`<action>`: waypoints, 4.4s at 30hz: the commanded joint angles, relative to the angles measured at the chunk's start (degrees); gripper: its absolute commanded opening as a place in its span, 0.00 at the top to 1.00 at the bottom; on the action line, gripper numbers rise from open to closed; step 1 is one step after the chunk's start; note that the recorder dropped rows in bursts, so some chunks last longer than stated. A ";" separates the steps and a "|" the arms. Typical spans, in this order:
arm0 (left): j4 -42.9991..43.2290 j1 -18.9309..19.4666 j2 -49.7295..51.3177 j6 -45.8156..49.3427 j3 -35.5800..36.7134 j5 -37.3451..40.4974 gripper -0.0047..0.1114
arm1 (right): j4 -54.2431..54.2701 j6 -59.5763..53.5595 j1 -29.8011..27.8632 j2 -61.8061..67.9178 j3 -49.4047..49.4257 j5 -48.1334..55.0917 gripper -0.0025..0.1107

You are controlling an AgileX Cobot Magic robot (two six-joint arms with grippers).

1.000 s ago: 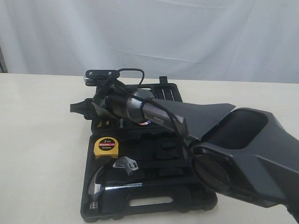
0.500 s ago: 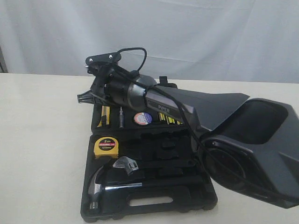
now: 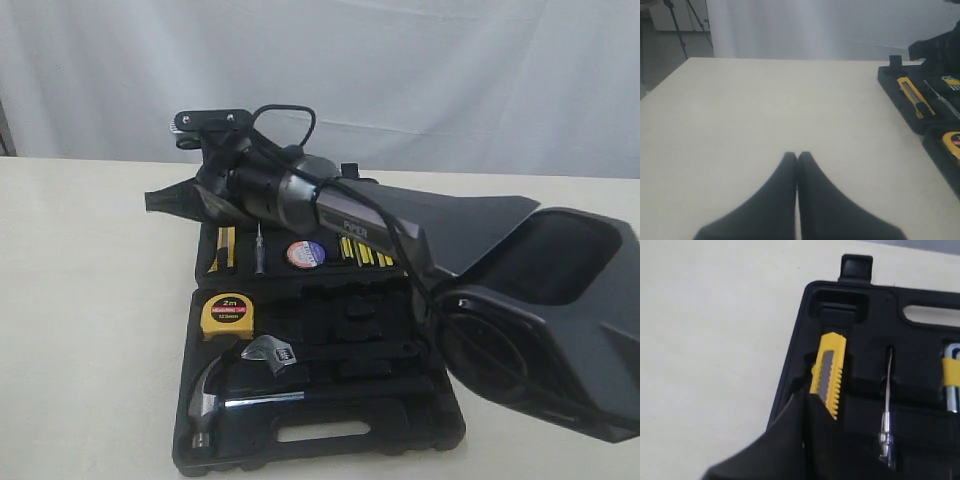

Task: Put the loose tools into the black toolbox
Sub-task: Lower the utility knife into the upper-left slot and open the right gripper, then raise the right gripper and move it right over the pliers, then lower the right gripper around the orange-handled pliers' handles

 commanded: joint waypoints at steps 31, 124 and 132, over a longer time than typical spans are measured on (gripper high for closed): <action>0.00 -0.27 -0.07 -0.33 0.15 -0.31 0.96 | -9.57 12.87 -0.86 7.15 -0.05 -3.41 0.98; 0.00 -0.27 -0.07 -0.33 0.15 -0.31 0.96 | 40.33 -66.91 -42.58 -28.82 35.33 25.84 0.77; 0.00 -0.27 -0.07 -0.33 0.15 -0.31 0.96 | 40.33 -67.88 -42.58 -28.58 35.33 25.27 0.47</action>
